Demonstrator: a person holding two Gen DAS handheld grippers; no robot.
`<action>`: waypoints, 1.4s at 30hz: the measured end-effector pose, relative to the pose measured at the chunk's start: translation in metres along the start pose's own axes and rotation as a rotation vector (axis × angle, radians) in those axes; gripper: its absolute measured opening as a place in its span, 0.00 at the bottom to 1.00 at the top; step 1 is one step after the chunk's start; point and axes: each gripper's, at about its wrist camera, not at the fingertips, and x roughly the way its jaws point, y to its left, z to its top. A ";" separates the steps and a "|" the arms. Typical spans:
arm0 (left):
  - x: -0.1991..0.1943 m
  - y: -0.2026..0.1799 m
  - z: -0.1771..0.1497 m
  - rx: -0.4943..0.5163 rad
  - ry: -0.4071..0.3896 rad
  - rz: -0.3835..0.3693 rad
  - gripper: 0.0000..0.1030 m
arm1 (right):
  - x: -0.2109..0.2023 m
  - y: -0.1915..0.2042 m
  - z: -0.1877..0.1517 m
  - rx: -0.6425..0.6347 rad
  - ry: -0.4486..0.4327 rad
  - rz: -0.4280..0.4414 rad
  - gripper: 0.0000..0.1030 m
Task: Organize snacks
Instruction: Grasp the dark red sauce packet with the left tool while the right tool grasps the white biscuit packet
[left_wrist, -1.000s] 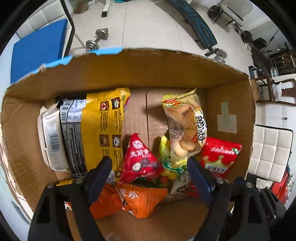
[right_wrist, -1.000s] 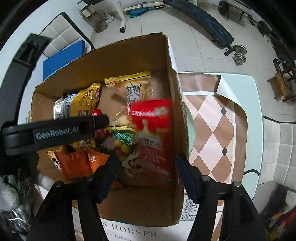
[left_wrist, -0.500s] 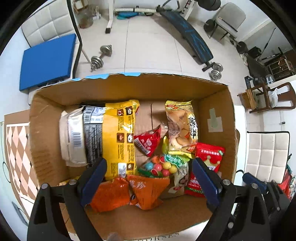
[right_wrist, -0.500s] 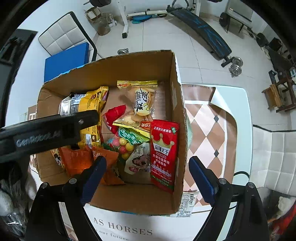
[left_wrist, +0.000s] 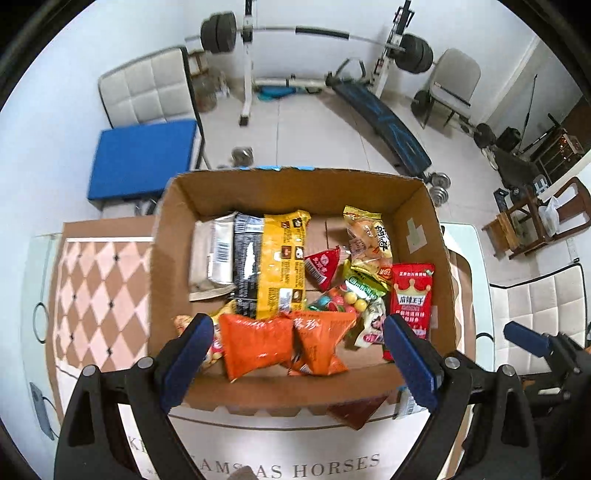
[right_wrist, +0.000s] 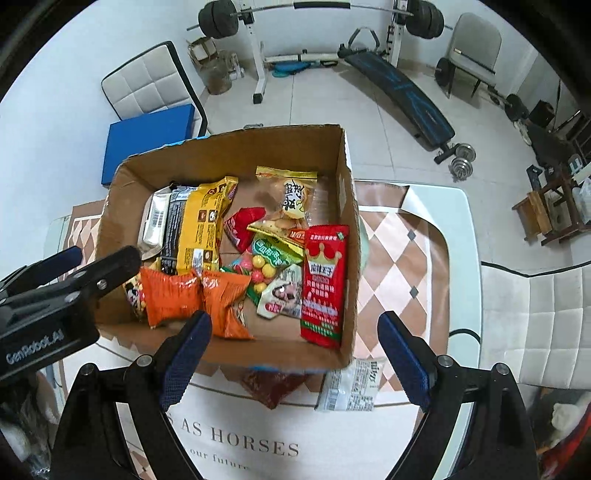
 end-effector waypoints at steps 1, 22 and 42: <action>-0.004 0.000 -0.004 0.003 -0.009 0.007 0.91 | -0.004 0.000 -0.004 -0.003 -0.007 -0.003 0.91; -0.072 -0.012 -0.099 0.018 -0.181 0.084 0.91 | -0.054 -0.005 -0.099 0.032 -0.093 0.052 0.91; 0.121 -0.061 -0.142 0.111 0.185 0.091 0.91 | 0.145 -0.109 -0.108 0.301 0.280 0.084 0.91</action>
